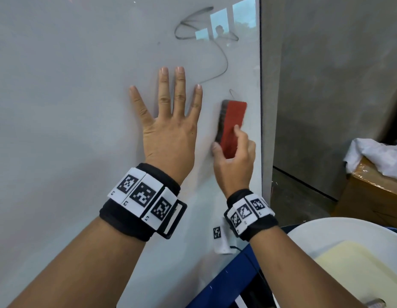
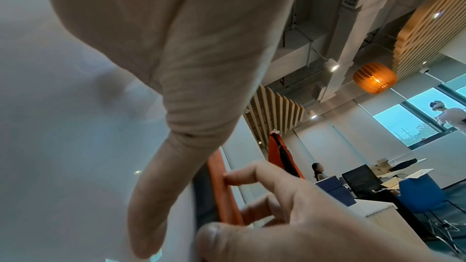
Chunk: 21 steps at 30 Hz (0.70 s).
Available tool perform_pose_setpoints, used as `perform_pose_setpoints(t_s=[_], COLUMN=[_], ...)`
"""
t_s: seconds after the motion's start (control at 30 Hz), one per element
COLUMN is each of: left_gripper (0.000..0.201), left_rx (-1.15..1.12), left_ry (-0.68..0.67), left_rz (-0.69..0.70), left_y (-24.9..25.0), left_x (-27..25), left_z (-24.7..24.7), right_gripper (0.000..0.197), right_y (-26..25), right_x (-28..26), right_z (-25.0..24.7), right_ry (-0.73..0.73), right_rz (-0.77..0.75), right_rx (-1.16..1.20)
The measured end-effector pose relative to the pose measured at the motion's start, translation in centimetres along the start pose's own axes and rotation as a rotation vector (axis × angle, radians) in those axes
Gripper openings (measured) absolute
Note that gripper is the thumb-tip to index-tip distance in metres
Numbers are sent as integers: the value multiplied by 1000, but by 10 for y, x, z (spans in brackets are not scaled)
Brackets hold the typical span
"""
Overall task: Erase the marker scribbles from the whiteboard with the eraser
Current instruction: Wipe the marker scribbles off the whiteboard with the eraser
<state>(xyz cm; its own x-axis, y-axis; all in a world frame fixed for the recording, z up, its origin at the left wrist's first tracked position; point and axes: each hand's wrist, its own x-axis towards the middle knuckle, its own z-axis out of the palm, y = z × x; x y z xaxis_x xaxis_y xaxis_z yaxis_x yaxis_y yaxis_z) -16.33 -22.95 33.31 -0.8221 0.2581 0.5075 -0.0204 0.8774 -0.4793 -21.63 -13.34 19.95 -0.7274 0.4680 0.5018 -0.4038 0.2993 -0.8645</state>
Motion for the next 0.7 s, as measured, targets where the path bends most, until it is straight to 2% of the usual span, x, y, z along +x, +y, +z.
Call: perform_pose_setpoints(t_s=[0.07,0.13,0.27,0.3,0.33,0.47,0.5,0.63,0.7], left_gripper=[87,84,96,97,97,91,90,91,94], left_rx=[-21,-34,-17,-15,-15,-25,-23,-11,-8], left_ry=[2,9,-55,-68,-75,-76,-73,-65,-75], left_rz=[-4,-2,-24,-26,-28,-20,-17,-16,-20], left_y=[2,2,3,4,4,7,7,8,9], left_x=[0,-1,-1,-1,-1,1,2,4,4], left_z=[-2,-3,-7,-7,-8,-9,-9,-8,-8], right_gripper=[60,59,61,61,61,57,57,61,61], right_y=[-1,6,16,16,14,12,15,23,18], right_x=[-12,-14,-7,-7,-8,-6,-5,-2,-2], right_z=[2,2,2,3,4,0,-1,-2,-2], right_ry=[-60,-62,5,19,23,-52,-57,31,36], right_rz=[-149,-186,99,124,98,-205,-195,109,60], right_rx=[-18,-40,21,25,23,-57,-69,-23,-18])
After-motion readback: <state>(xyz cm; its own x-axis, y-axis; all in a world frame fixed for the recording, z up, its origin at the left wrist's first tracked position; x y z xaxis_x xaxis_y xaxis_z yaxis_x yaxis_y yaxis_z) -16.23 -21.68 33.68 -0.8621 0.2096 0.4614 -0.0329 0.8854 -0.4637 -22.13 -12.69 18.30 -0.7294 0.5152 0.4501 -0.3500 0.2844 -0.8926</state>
